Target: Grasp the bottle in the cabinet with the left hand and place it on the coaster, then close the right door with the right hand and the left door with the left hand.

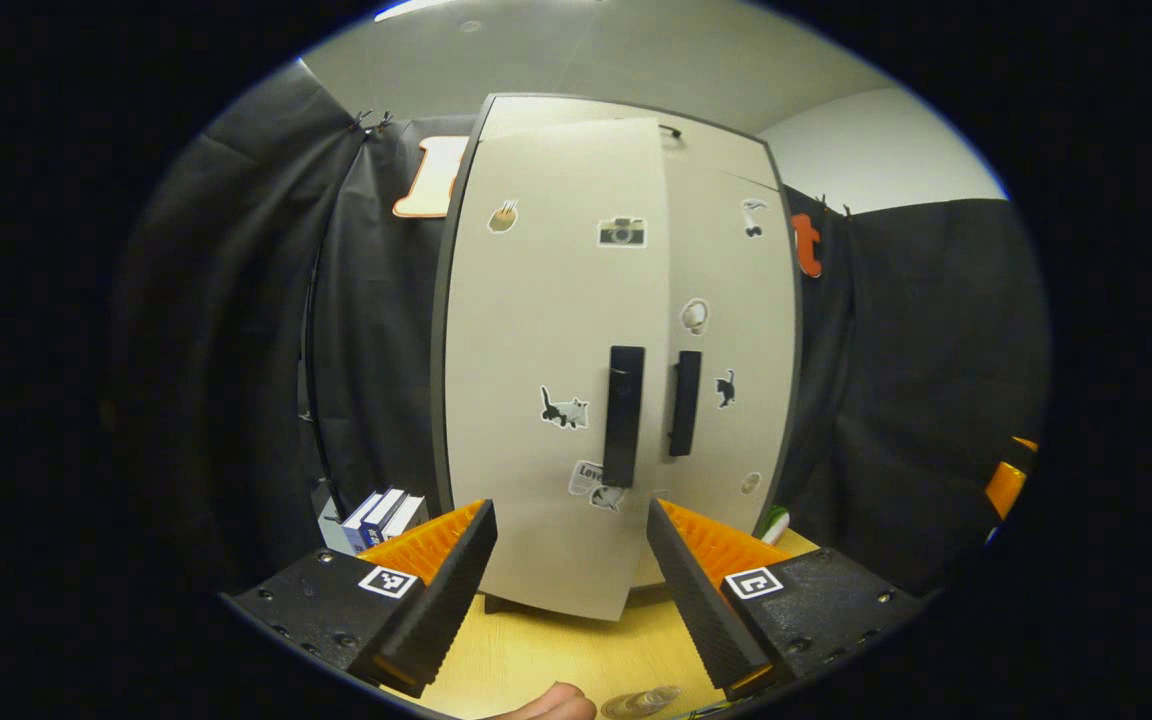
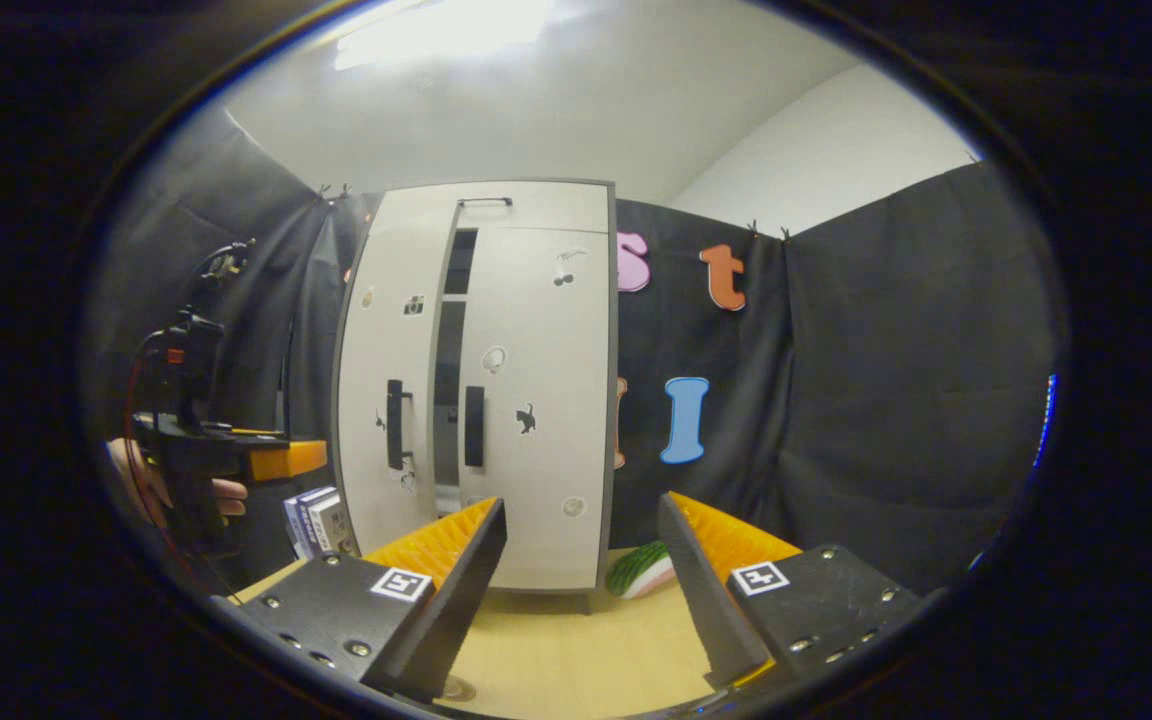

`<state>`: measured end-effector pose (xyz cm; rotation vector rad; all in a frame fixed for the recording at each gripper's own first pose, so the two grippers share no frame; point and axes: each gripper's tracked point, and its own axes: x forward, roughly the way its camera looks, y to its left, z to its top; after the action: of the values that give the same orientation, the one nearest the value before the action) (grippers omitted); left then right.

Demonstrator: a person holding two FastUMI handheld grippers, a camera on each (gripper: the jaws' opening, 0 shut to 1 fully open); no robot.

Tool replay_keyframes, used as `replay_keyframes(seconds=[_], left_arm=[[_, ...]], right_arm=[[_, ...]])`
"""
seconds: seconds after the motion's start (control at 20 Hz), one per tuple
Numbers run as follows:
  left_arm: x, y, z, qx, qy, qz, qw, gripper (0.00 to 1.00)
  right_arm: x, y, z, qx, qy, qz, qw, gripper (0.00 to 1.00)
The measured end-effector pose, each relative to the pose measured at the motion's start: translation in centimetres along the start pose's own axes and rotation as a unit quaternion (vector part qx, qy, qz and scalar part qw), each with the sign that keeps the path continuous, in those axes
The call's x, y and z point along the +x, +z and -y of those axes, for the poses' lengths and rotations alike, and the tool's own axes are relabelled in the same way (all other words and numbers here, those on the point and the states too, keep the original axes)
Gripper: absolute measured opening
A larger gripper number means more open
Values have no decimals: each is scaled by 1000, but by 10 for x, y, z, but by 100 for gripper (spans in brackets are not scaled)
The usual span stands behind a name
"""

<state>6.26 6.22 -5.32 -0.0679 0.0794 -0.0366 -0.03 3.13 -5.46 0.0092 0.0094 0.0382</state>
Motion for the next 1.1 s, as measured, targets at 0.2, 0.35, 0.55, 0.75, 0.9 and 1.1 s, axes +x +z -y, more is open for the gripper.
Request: replay_keyframes(seconds=[0.2, 0.35, 0.55, 0.75, 0.9, 1.1], left_arm=[[-50, -6, 12, 1, 13, 7, 1000, 96], [-77, -14, 23, 8, 16, 10, 1000, 96], [-99, -19, 36, 11, -5, -2, 1000, 100], [-106, -6, 38, 19, -2, 31, 999, 96], [-107, -16, 36, 21, 14, 15, 1000, 96], [-98, -20, 68, 5, -33, 8, 999, 96]], right_arm=[[-24, -13, 4, 6, 10, -15, 1000, 90], [-38, -21, 4, -6, 19, -18, 1000, 93], [-53, -32, -10, 26, 49, -31, 998, 94], [-64, -41, 0, 17, 34, -40, 999, 90], [-75, -45, 9, 2, 14, -58, 998, 90], [-83, -26, 20, -9, 2, -52, 999, 90]])
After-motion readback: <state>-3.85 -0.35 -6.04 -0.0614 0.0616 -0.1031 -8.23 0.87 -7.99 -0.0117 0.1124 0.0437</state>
